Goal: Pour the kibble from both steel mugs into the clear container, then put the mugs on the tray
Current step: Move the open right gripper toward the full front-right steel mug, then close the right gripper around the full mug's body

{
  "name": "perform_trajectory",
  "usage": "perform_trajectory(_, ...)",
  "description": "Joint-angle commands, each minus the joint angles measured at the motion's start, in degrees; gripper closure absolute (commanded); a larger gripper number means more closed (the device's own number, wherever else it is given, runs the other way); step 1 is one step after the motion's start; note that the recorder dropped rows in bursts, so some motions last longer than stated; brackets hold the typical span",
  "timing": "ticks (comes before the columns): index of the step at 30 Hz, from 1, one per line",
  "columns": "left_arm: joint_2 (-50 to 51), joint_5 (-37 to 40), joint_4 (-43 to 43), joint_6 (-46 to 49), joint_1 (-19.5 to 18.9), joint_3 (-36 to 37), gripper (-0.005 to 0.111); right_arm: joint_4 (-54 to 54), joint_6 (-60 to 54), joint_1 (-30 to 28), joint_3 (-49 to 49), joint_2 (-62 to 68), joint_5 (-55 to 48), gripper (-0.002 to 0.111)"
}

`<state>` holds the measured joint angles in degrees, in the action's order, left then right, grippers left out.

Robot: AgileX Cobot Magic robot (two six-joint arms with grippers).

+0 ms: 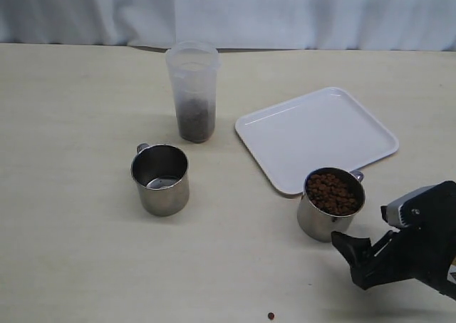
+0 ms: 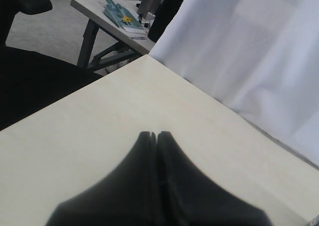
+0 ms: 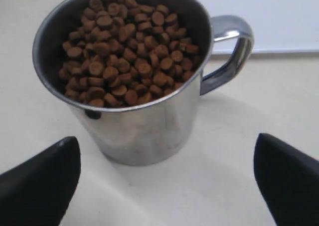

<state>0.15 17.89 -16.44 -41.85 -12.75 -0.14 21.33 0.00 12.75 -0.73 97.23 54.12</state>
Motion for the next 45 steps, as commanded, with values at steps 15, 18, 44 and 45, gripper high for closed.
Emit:
perform_trajectory(15,-0.15,-0.18,0.48,-0.19,0.17,0.14,0.107,6.8,1.18,0.02,-5.22,3.09,-3.72,0.038)
perform_trajectory(18,-0.15,-0.18,0.48,-0.19,0.17,0.14,0.107,6.54,1.18,0.02,-5.22,3.09,-3.03,0.038)
perform_trajectory(44,-0.15,-0.18,0.48,-0.19,0.17,0.14,0.107,6.3,0.6,0.02,-5.22,3.09,4.02,0.038)
perform_trajectory(45,-0.15,-0.18,0.48,-0.19,0.17,0.14,0.107,5.96,0.49,0.02,-5.22,3.09,4.26,0.038)
